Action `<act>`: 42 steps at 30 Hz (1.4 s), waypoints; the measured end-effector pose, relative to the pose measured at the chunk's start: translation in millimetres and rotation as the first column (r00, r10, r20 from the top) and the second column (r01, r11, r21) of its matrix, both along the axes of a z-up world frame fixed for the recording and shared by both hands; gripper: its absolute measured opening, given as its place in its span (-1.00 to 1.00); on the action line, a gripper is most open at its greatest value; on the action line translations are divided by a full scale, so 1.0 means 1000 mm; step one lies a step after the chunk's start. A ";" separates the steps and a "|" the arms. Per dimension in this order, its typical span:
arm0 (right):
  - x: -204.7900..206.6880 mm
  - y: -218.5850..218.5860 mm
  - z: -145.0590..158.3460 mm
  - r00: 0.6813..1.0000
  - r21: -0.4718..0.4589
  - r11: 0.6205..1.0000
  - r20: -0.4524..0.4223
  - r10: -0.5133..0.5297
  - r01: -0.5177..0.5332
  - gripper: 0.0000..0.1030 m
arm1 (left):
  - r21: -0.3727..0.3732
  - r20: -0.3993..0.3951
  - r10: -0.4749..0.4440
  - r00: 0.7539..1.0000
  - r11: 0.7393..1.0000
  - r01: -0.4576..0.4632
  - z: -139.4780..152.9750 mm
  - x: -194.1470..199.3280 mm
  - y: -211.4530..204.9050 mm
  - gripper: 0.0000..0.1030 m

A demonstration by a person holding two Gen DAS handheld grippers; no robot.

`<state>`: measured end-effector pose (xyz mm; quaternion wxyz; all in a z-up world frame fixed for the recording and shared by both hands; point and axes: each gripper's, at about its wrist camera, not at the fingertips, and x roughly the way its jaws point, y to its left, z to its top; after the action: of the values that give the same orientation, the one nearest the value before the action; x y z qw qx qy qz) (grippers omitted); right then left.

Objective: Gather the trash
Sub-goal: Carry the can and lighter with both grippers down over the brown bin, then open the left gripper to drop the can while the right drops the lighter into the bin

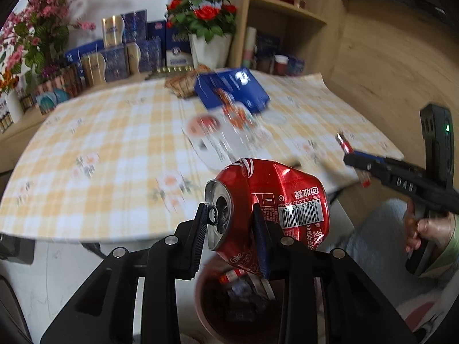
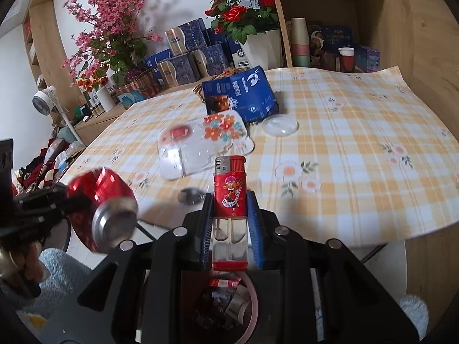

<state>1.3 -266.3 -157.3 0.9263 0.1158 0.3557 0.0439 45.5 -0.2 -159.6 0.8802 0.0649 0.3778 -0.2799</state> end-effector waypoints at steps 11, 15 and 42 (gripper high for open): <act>-0.030 0.008 -0.026 0.998 0.007 1.000 -0.060 -0.004 0.005 -0.49 | 0.058 -0.118 -0.017 0.993 0.998 0.024 -0.070 -0.026 -0.005 -0.40; -0.029 0.010 -0.029 0.998 0.004 1.000 -0.066 -0.009 0.010 -0.49 | 0.095 -0.158 -0.014 0.987 0.995 0.029 -0.094 -0.020 -0.010 -0.40; -0.018 0.030 -0.049 0.988 -0.023 0.997 -0.139 0.068 -0.072 -0.49 | 0.028 -0.186 0.092 0.978 0.996 -0.088 -0.099 -0.010 0.015 0.29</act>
<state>-16.3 -236.4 -205.9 0.8989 0.0931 0.4234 0.0632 35.9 14.5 -258.9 0.8519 0.0297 0.4640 -0.2410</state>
